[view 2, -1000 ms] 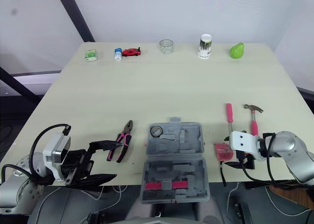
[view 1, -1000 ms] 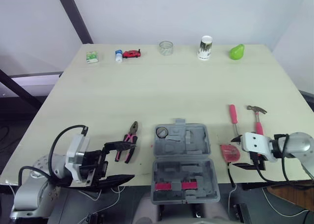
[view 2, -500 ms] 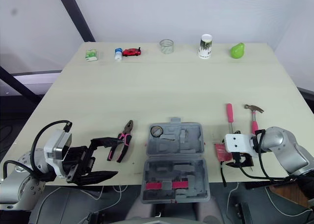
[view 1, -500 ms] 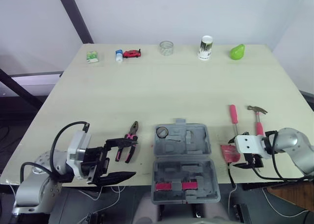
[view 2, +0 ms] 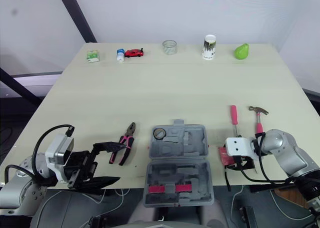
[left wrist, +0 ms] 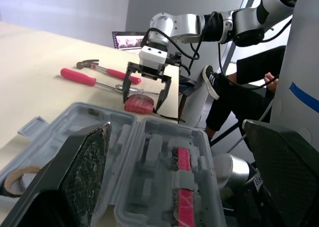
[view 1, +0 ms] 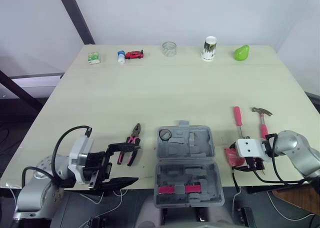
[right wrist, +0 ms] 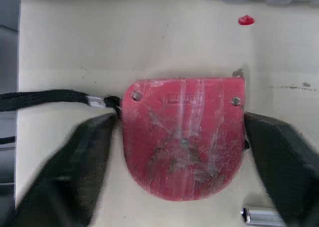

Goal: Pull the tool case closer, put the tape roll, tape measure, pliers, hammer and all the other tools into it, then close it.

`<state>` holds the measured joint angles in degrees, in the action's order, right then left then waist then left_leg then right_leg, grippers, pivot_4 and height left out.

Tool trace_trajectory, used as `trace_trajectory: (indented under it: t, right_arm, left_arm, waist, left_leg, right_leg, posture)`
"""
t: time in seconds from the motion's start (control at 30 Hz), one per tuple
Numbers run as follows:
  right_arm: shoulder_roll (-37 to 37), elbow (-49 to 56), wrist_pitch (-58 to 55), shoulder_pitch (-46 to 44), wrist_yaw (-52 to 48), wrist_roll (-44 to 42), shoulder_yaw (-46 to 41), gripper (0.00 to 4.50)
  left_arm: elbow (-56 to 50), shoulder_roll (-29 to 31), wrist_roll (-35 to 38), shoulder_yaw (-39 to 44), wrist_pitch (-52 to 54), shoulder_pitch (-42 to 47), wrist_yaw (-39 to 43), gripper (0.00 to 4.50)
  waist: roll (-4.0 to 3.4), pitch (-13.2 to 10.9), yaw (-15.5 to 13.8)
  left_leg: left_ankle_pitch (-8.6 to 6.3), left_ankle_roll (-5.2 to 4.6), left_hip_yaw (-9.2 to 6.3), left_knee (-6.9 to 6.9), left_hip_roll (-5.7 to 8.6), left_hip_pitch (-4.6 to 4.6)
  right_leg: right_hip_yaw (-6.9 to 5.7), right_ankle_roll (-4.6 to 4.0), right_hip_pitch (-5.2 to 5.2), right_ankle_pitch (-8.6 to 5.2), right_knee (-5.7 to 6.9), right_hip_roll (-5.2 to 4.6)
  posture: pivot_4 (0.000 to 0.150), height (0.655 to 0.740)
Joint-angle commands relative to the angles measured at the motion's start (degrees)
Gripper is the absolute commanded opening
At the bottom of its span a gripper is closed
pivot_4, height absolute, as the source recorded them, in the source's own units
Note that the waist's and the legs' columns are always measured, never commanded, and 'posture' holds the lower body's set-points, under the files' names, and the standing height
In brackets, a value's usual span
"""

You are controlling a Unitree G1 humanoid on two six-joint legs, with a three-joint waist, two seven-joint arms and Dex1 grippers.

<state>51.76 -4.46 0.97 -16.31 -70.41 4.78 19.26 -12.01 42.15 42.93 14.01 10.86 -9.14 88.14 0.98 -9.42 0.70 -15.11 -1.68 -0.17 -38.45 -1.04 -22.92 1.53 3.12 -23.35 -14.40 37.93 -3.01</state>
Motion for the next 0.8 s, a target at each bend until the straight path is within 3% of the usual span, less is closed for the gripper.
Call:
trace_trajectory:
  t: [0.03, 0.17, 0.27, 0.37, 0.5, 0.63, 0.8]
  right_arm:
    - [0.35, 0.64, 0.29, -0.29, -0.51, -0.08, -0.97, 2.91]
    - [1.13, 4.5, -2.03, -0.35, -1.21, -1.27, -2.2, 2.91]
    - [1.93, 13.31, -9.54, -1.49, -2.4, -3.19, -3.35, 2.91]
    - [1.55, 23.52, -24.36, -8.39, -5.25, -3.79, -1.12, 2.91]
    - [0.31, 31.0, -45.74, -24.72, -11.83, -0.91, 9.04, 2.91]
    - [-3.08, 24.28, -52.73, -37.97, -15.55, 5.27, 22.22, 2.91]
    - [-11.24, 13.43, -55.52, -45.99, -15.54, 7.99, 31.14, 2.91]
  left_arm:
    - [-0.19, -0.2, 0.54, 0.27, -1.04, -0.09, 1.44, 4.5]
    - [-0.09, -0.64, 0.36, 0.22, -1.49, -0.19, 1.03, 4.5]
    - [0.09, -1.19, 0.42, 0.55, -1.69, -0.1, 0.29, 4.5]
    - [0.75, -1.91, 0.39, 0.87, -1.86, 0.22, -0.74, 4.5]
    - [2.05, -2.8, -0.25, 0.53, -2.78, 0.99, -1.22, 4.5]
    - [3.79, -3.07, -1.04, 0.55, -3.77, 1.7, -0.64, 4.5]
    - [5.4, -4.02, -1.6, 0.65, -5.4, 1.34, -0.82, 4.5]
  waist:
    - [0.0, 0.0, 0.01]
    - [-0.01, 0.0, -0.01]
    - [-0.05, -0.03, 0.06]
    - [-0.17, -0.1, 0.35]
    - [-0.22, -0.13, 0.16]
    - [-0.18, -0.1, -0.12]
    - [-0.2, -0.12, 0.24]
  left_leg:
    - [0.0, 0.0, 0.0, 0.0, 0.0, 0.0]
    - [0.0, 0.0, 0.0, 0.0, 0.0, 0.0]
    - [0.0, 0.0, 0.0, 0.0, -0.01, 0.0]
    - [0.0, 0.0, -0.01, 0.0, -0.03, 0.01]
    - [0.0, 0.0, -0.04, 0.0, -0.13, 0.02]
    - [0.0, 0.01, -0.19, 0.03, -0.11, -0.05]
    - [0.0, 0.01, -0.11, 0.04, -0.05, -0.11]
  right_leg:
    - [0.0, 0.0, 0.0, 0.0, 0.0, 0.0]
    - [0.0, 0.0, 0.0, 0.0, 0.0, 0.0]
    - [0.0, 0.0, 0.0, 0.0, 0.01, 0.0]
    - [0.0, -0.01, -0.01, 0.02, 0.03, 0.0]
    - [-0.09, -0.13, -0.06, 0.08, 0.03, 0.04]
    - [-0.28, -0.19, -0.11, 0.06, -0.03, -0.01]
    - [-0.22, -0.18, -0.15, 0.06, 0.0, -0.06]
  posture:
    - [0.15, 0.74]
    - [0.15, 0.74]
    - [0.15, 0.74]
    - [0.15, 0.74]
    - [0.15, 0.74]
    - [0.15, 0.74]
    - [0.15, 0.74]
